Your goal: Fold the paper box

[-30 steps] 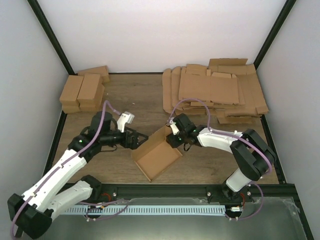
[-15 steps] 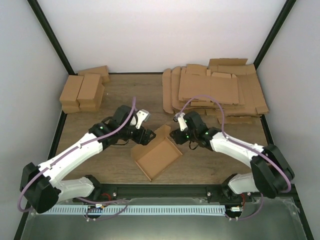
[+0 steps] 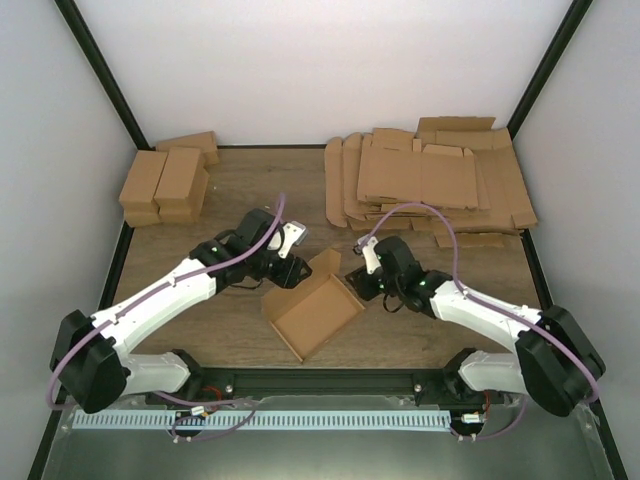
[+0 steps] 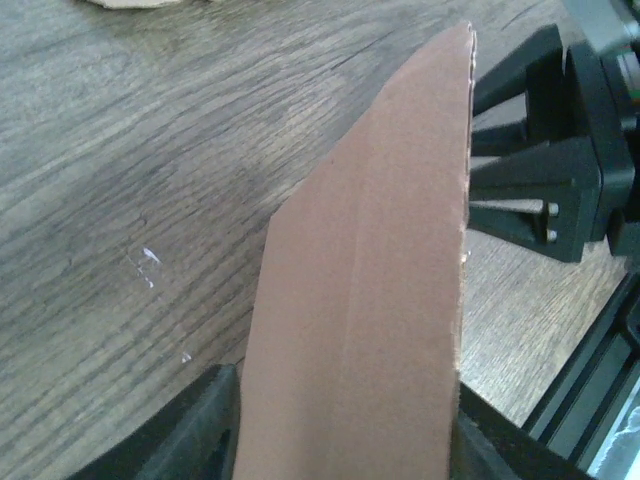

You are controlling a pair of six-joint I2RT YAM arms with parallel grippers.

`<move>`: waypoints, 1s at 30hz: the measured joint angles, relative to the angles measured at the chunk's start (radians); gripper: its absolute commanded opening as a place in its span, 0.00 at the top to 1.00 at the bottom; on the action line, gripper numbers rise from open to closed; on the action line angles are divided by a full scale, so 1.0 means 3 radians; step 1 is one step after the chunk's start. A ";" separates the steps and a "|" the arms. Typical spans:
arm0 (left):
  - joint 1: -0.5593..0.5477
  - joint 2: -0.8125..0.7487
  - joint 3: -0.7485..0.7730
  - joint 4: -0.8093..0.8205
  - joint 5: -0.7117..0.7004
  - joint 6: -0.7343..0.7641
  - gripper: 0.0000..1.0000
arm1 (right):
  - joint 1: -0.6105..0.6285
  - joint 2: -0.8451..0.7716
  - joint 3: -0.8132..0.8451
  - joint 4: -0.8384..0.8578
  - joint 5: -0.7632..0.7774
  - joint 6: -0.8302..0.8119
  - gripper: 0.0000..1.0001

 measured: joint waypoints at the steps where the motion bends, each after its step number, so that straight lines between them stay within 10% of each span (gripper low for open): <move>1: 0.0000 0.0013 0.0003 0.0000 0.0000 -0.0004 0.61 | 0.0041 0.0020 0.0000 0.0005 0.0043 0.0042 0.58; 11: 0.0000 0.0209 0.0195 -0.0153 0.0103 0.0174 0.93 | 0.0436 0.0308 -0.0004 -0.0069 0.0385 0.0528 0.58; 30: -0.0032 0.0266 0.0516 -0.0605 0.0078 0.0493 0.96 | 0.0778 0.0490 0.0000 -0.0280 0.0848 0.0893 0.62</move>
